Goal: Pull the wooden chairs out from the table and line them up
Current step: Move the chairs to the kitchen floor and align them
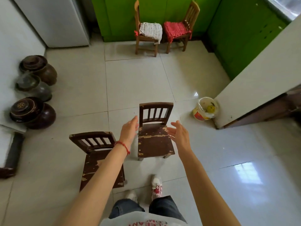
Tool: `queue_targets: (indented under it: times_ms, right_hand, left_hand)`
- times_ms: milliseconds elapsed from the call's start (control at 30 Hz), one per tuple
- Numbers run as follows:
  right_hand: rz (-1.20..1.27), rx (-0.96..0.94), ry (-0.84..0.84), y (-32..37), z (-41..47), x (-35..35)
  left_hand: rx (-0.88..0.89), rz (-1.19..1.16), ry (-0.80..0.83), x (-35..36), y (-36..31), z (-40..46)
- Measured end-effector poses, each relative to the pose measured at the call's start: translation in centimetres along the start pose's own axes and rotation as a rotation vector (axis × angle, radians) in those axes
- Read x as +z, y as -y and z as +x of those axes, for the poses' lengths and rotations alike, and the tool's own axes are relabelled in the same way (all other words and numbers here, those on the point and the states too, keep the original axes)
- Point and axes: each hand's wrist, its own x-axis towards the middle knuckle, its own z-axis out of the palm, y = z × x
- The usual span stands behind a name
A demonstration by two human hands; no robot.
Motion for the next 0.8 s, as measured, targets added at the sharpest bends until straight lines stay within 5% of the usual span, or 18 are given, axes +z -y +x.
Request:
queue_targets:
  times_ms: [400, 800]
  right_hand:
    - [-0.113, 0.144, 0.075, -3.7, 9.7, -2.1]
    - [-0.199, 0.353, 0.075, -15.0, 17.9, -0.7]
  left_hand:
    - [-0.219, 0.005, -0.104, 5.3, 3.1, 7.5]
    - [-0.494, 0.018, -0.101, 8.6, 15.2, 15.3]
